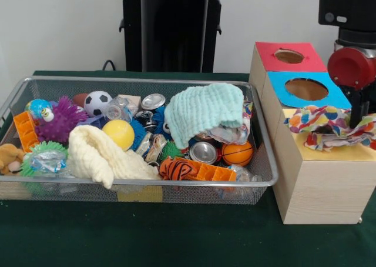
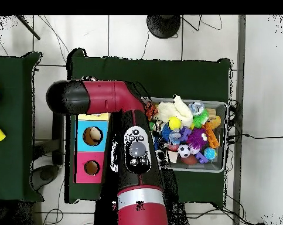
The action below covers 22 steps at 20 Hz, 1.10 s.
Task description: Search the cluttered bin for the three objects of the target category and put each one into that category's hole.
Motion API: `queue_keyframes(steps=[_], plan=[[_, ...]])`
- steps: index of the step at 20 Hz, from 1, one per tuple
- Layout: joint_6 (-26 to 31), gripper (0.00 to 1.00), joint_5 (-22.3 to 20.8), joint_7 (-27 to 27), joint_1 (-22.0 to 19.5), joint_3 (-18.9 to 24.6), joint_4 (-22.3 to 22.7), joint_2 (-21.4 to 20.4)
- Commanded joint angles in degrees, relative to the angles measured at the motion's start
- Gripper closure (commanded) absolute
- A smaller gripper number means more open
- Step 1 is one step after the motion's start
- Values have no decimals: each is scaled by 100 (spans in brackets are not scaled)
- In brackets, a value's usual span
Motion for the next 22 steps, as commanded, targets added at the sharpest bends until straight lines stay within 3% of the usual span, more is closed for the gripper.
queue_keyframes(steps=[1, 16, 22], plan=[[-24, 100, -53, 1184, -18, 50, 399, 315], [646, 100, -177, 1399, 131, -695, 296, 280], [514, 100, -87, 1361, 150, -712, 182, 416]])
